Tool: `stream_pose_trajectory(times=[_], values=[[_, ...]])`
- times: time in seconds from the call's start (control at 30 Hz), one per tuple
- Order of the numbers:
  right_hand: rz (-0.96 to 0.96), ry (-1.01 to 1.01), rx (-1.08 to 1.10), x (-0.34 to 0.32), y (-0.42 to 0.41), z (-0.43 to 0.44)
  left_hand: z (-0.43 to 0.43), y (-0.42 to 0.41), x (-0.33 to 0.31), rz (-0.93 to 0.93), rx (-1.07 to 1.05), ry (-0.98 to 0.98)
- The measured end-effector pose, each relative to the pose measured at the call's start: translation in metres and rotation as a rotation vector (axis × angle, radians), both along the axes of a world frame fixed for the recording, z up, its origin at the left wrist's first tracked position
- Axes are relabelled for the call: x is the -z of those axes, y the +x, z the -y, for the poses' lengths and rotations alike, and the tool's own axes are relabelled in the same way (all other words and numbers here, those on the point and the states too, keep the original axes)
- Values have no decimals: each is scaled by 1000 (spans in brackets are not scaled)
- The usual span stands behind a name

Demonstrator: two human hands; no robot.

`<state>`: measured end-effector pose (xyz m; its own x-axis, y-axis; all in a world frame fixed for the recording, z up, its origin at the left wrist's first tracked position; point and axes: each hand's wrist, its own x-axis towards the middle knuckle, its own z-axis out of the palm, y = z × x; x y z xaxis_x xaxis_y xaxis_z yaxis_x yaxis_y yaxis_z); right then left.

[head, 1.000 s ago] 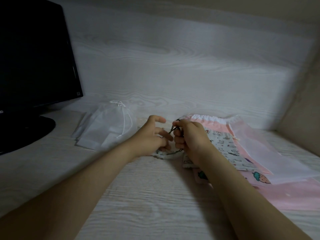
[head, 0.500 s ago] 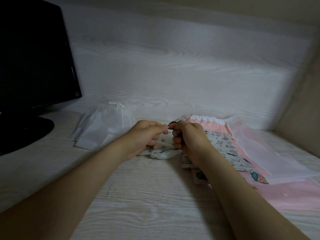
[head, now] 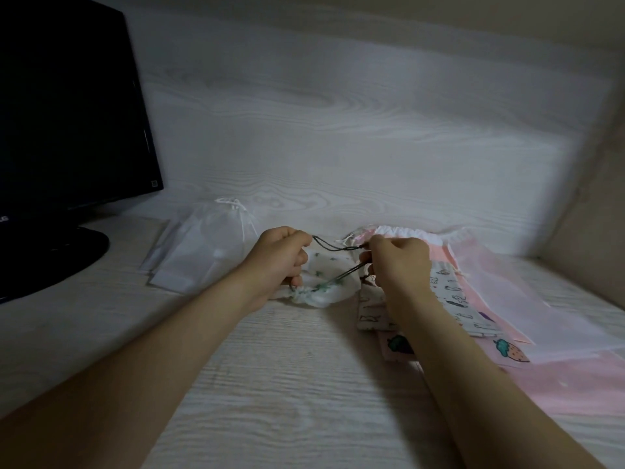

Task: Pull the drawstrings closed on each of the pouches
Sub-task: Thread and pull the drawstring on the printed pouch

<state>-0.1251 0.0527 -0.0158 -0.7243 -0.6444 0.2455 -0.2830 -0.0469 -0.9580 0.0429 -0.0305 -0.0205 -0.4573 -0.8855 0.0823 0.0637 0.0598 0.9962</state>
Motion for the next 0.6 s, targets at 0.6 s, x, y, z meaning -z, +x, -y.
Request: stream_pose_trajectory(times=[0.6], values=[[95,-318,-387,-16,16,-8,-14,2,-5,255,211,-264]])
